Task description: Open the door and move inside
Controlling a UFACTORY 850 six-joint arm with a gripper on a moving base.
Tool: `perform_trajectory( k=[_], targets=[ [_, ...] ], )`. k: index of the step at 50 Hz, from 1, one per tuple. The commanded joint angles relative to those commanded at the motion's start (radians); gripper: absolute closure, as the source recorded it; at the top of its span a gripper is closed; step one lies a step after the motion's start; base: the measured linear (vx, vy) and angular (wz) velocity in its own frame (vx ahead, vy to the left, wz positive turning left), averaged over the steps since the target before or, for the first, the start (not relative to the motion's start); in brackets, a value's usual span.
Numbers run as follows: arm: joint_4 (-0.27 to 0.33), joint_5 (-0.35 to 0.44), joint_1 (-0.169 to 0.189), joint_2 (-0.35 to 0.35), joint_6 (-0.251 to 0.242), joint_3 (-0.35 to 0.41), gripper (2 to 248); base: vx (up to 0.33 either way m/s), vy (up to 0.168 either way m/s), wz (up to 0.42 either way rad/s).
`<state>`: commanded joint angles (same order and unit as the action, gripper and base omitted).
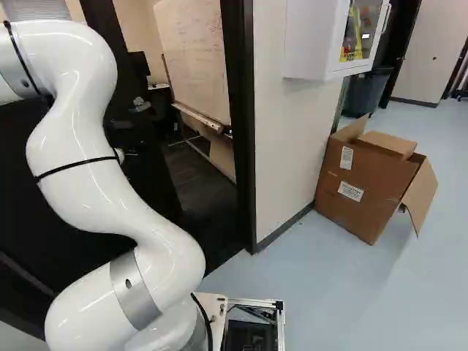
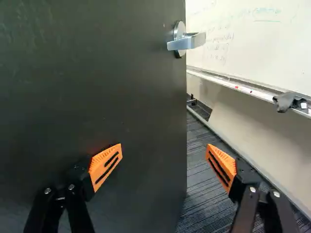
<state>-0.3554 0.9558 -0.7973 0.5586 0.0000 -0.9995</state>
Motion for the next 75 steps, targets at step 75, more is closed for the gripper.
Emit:
perform_trajectory(
  k=[75],
  targets=[
    [0.058,0.000,-0.180,0.047,-0.138,-0.064,3,0.000,0.000,0.000]
  ],
)
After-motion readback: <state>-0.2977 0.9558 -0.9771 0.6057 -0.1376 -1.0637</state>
